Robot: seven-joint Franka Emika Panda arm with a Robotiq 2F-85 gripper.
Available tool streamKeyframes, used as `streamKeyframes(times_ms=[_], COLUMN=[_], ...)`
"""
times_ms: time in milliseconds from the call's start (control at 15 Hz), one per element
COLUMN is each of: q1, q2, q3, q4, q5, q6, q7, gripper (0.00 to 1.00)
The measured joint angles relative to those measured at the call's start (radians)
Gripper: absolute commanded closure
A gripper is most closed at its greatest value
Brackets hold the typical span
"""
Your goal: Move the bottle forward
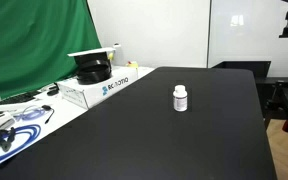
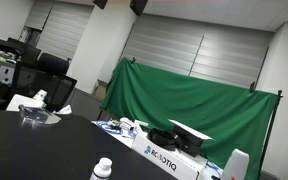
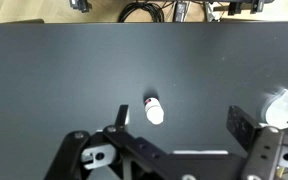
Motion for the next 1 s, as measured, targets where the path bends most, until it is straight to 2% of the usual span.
streamKeyframes(times_ms=[867, 1000], q1=[0.000, 0.007], q2=[-0.002, 0.011], q3=[0.000, 0.002], q4=[0.001, -0.004], q5=[0.000, 0.003], q6=[0.001, 0.035], q7=[0.000, -0.003], gripper=[0.00, 0.00])
